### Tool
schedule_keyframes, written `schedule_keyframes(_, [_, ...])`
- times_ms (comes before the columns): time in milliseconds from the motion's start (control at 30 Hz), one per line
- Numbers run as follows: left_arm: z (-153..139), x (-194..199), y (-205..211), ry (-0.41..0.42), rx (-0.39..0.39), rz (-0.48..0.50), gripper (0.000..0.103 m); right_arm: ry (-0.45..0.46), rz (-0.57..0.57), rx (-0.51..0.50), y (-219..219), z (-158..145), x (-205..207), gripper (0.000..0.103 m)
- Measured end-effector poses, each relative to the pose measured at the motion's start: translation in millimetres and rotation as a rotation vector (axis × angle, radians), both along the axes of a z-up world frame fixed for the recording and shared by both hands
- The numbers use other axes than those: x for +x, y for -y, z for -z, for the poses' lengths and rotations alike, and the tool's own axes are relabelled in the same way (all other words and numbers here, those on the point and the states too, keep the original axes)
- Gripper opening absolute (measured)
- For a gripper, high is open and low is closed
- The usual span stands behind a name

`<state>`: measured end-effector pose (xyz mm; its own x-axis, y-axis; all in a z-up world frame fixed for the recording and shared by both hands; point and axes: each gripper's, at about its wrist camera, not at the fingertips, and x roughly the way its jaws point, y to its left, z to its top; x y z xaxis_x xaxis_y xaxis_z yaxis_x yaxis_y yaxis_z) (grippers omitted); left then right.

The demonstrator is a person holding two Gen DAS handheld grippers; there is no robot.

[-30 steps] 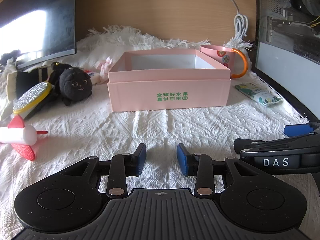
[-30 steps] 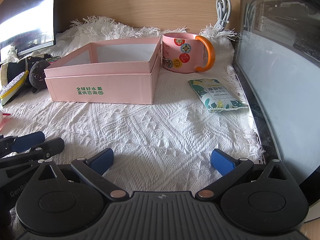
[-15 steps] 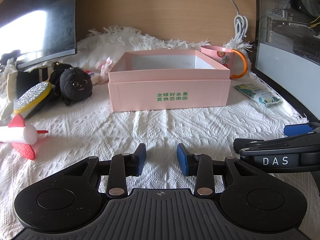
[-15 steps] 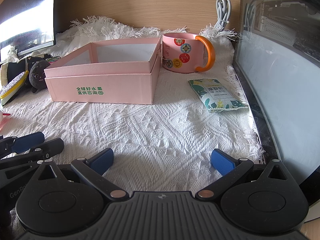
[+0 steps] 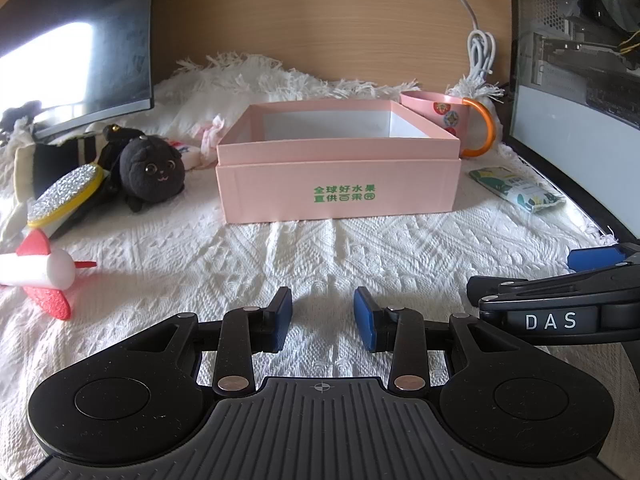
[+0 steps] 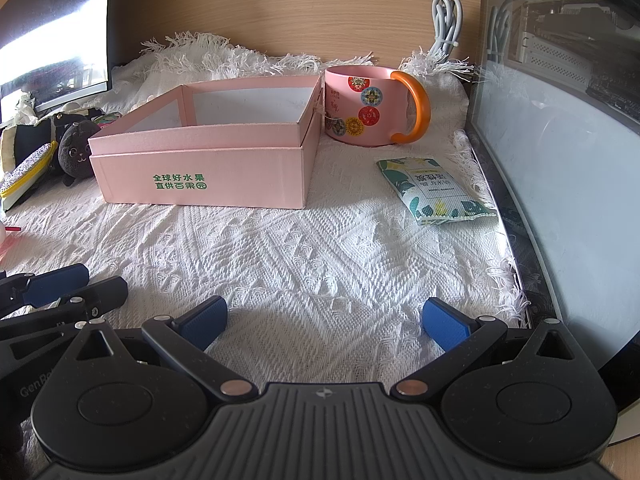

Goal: Organize soft objects

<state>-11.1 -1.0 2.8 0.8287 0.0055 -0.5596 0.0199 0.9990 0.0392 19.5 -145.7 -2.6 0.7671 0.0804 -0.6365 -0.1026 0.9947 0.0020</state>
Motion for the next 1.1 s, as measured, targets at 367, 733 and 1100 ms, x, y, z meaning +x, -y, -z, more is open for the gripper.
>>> schedule_keyframes(367, [0.2,0.1,-0.2,0.001,-0.001,0.0,0.039,0.0,0.0,0.002,0.3,0.3,0.2,0.103])
schedule_keyframes(733, [0.8,-0.3,-0.1,0.002,0.0,0.0,0.039,0.001,0.0,0.002,0.1,0.9,-0.1,0.103])
schedule_keyframes(1100, [0.7,-0.4,-0.4,-0.011,-0.019,-0.01,0.039,0.001,0.0,0.003,0.2,1.1,-0.2,0.103])
